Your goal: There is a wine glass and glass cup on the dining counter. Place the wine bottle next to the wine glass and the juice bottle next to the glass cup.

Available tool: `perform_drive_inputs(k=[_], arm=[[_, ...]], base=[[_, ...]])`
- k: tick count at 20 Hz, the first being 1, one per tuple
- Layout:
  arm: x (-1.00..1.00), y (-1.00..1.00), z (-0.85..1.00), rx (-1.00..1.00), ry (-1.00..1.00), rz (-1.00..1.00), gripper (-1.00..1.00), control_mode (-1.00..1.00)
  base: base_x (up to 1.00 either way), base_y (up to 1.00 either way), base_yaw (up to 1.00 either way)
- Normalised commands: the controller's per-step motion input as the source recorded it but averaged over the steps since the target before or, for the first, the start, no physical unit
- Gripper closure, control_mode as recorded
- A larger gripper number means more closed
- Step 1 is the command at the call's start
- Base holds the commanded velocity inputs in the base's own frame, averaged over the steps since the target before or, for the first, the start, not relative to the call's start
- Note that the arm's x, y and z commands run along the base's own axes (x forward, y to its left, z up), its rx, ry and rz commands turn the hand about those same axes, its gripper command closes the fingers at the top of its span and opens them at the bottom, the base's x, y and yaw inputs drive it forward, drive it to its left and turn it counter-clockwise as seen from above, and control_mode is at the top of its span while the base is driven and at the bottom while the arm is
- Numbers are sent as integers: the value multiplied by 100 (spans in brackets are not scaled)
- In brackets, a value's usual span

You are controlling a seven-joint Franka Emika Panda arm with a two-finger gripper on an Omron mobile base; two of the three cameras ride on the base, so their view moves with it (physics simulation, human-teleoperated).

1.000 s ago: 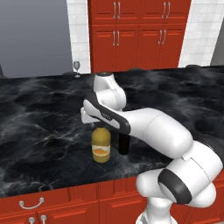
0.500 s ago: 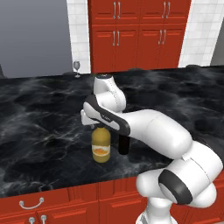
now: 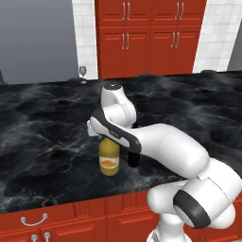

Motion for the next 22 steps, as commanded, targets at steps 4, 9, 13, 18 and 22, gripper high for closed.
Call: perform_drive_inputs(k=[4, 9, 13, 18, 22], arm=[[0, 0, -4, 0, -11, 2, -100, -100], [0, 0, -5, 0, -7, 2, 100, -100], [0, 0, -6, 0, -1, 1, 100, -100], [0, 0, -2, 0, 0, 0, 100, -100], [-11, -1, 3, 0, 0, 3, 100, -100]], base=[[0, 0, 0], [0, 0, 0], [0, 0, 0], [0, 0, 0], [0, 0, 0]])
